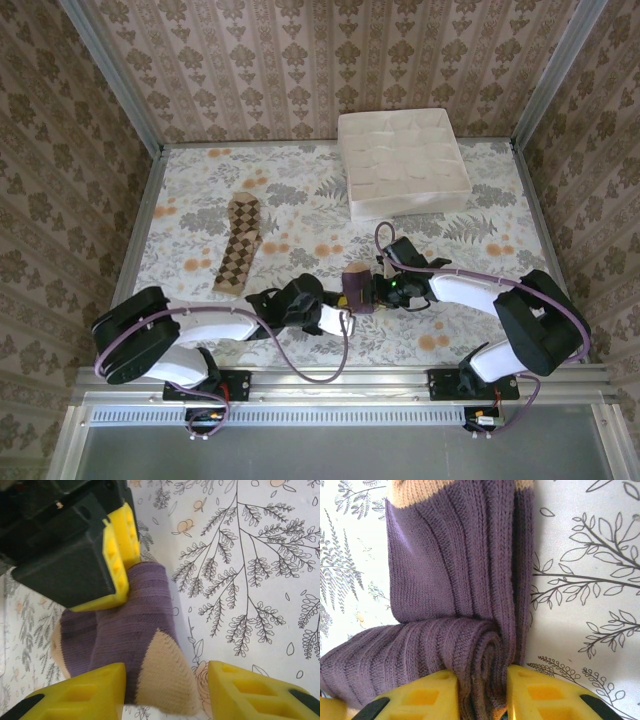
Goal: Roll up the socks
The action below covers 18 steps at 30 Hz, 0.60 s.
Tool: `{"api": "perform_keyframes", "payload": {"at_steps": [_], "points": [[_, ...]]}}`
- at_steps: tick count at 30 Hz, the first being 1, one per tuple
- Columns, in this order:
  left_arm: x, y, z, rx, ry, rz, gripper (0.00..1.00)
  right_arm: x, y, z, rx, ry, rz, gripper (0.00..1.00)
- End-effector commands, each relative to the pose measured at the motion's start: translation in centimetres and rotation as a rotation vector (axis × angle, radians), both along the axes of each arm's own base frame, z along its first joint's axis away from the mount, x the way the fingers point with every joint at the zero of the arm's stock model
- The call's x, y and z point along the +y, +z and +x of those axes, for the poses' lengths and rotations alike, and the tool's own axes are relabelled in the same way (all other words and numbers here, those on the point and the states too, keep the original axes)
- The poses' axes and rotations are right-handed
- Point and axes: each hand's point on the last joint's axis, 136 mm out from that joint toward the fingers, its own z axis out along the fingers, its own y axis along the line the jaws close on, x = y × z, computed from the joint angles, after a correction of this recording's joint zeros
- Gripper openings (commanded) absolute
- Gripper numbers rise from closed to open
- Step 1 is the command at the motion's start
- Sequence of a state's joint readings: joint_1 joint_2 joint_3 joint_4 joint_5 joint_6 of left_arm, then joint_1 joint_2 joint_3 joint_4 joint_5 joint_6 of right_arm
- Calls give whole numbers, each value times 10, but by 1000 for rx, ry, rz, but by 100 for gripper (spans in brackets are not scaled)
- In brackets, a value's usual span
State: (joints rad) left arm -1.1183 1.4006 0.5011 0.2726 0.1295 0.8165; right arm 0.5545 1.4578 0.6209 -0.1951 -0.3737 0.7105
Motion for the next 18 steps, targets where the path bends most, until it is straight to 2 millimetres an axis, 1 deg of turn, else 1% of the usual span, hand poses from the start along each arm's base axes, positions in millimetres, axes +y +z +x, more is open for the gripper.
{"api": "perform_keyframes", "payload": {"at_steps": [1, 5, 11, 15, 18], "points": [[-17, 12, 7, -39, -4, -44, 45, -30, -30, -21, 103, -28, -156, 27], [-22, 6, 13, -28, 29, -75, 47, -30, -30, -22, 106, -23, -154, 27], [-24, -14, 19, -6, 48, -47, 46, -27, -28, -22, 106, -12, -143, 27], [-20, -25, 22, 21, 61, -27, 38, -25, -24, -21, 101, -2, -135, 27], [-15, -35, 26, 36, 86, 4, 25, -24, -21, -20, 93, 2, -128, 28]]}}
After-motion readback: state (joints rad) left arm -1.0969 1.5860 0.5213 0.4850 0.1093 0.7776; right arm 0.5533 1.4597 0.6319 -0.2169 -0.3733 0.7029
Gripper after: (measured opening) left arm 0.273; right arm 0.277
